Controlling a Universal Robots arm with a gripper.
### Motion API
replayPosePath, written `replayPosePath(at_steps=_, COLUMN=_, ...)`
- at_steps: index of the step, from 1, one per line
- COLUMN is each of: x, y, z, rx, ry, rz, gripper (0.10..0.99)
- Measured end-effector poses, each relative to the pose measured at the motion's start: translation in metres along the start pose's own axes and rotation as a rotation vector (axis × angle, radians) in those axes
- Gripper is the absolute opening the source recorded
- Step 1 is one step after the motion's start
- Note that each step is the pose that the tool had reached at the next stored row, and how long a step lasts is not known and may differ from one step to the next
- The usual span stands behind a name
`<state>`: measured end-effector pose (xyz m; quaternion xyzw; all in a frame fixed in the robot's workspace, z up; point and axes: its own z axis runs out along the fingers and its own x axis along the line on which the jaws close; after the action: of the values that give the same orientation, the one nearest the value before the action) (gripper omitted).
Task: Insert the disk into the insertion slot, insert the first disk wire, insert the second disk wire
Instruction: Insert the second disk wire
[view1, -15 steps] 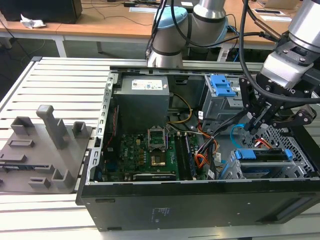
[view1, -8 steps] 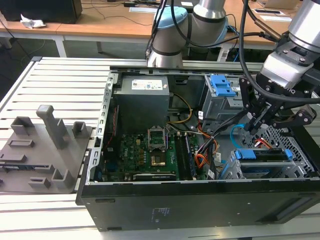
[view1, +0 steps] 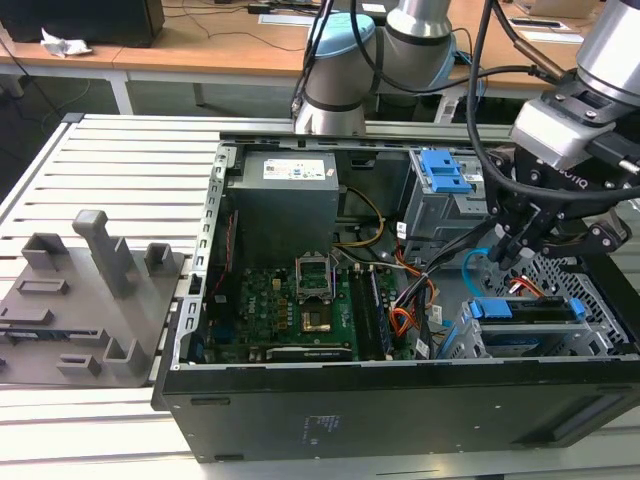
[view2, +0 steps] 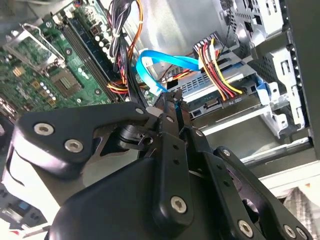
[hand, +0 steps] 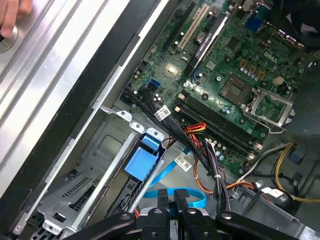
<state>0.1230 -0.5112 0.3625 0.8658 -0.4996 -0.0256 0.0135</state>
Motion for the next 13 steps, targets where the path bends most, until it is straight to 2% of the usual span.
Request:
replayPosePath(at_steps=9, x=0.0001, y=0.0, z=0.0009, rx=0.004, ry=-0.0069, rz=0.144, gripper=0.165)
replayPosePath(at_steps=13, x=0.0001, y=-0.0001, z=0.0012, rx=0.006, ry=-0.0088, rz=0.184, gripper=0.165)
